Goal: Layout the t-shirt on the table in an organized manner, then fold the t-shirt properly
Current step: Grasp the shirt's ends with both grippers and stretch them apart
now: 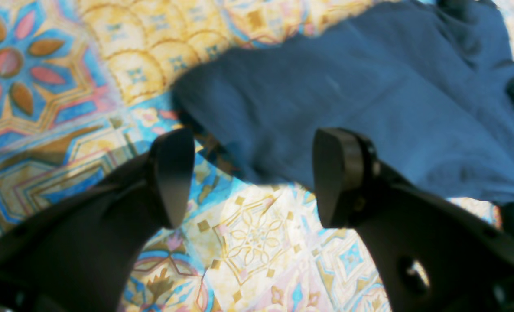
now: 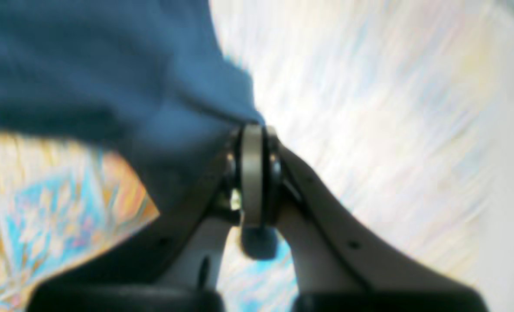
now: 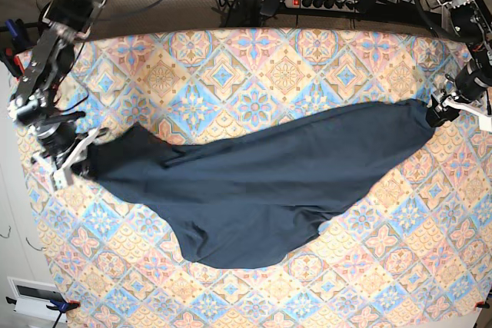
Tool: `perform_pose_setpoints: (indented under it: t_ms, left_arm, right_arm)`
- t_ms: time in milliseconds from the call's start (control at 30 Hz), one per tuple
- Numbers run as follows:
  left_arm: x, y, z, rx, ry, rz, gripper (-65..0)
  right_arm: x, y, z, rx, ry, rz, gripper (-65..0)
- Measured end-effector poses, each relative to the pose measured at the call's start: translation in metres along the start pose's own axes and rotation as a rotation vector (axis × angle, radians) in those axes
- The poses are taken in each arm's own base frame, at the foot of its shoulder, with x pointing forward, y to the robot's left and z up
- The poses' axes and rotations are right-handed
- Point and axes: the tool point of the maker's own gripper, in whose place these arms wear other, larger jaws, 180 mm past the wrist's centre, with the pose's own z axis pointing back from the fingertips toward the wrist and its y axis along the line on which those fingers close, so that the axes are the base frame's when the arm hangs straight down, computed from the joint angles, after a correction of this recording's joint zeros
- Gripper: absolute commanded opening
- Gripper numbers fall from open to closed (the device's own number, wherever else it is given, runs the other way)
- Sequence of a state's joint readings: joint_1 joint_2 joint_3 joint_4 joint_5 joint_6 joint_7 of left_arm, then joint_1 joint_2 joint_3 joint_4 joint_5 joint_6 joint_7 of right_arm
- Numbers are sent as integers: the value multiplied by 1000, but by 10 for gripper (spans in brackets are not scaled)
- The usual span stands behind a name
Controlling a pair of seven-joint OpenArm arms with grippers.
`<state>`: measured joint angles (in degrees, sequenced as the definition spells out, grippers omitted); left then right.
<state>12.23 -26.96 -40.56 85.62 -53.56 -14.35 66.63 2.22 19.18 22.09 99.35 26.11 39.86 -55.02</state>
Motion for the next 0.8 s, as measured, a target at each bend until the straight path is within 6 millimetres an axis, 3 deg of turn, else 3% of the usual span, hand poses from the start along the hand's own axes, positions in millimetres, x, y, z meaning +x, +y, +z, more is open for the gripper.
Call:
perform_pose_setpoints:
  t_ms: [67, 167, 233, 333, 500, 600, 733, 800]
  left_arm:
    - [-10, -12, -11, -20, 42, -35, -232]
    - [-43, -38, -30, -82, 150, -79, -232]
    - [-51, -46, -36, -97, 163, -89, -238]
    - [-30, -31, -34, -31, 53, -103, -314]
    - [-3, -4, -17, 22, -53, -38, -424]
    - [7, 16, -19, 63, -72, 33, -424]
    - [14, 20, -33, 65, -74, 70, -418]
    - [7, 26, -35, 82, -47, 76, -367]
  right_arm:
    - [-1, -4, 3, -11, 13, 16, -644]
    - [-24, 3, 2, 3, 85, 6, -644]
    - [-22, 5, 1, 8, 79, 9, -644]
    - [-13, 5, 1, 12, 41, 9, -644]
    - [-37, 12, 4, 23, 109, 1, -644]
    - [-31, 9, 3, 18, 90, 3, -644]
    - [-30, 10, 3, 20, 87, 3, -644]
    - [-31, 10, 3, 20, 88, 4, -644]
